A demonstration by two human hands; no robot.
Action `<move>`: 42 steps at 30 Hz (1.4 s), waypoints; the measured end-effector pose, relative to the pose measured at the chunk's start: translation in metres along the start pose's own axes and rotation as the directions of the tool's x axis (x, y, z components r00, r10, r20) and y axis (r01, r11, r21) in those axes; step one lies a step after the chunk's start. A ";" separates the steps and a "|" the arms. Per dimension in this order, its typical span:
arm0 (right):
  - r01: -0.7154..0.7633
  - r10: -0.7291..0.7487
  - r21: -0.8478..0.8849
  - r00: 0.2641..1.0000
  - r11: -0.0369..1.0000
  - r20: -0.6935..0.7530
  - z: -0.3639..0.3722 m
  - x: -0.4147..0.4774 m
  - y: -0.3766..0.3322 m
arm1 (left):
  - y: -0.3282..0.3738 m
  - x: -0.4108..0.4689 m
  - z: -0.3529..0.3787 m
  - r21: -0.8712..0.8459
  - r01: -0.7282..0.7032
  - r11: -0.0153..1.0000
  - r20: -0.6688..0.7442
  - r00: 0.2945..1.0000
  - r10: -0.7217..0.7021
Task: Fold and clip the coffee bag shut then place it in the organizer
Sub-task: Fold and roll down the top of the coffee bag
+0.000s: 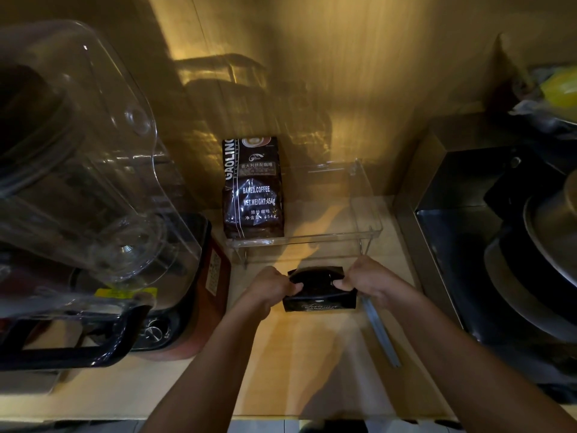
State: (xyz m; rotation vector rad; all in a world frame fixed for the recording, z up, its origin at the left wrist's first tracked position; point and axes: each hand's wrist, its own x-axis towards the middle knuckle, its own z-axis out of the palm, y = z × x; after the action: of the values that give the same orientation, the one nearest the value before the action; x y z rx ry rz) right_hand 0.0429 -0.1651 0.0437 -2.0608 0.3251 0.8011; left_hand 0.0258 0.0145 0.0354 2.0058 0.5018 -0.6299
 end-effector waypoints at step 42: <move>0.417 -0.180 0.556 0.884 0.719 -0.430 0.002 0.016 0.036 | 0.041 0.010 0.052 0.202 -0.612 0.764 -0.116 0.760 0.639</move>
State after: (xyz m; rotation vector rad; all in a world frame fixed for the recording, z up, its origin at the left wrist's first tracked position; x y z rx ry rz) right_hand 0.0357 -0.1833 0.0092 -1.5206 0.3744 0.0703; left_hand 0.0453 -0.0499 0.0345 2.2120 -0.1488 -0.0633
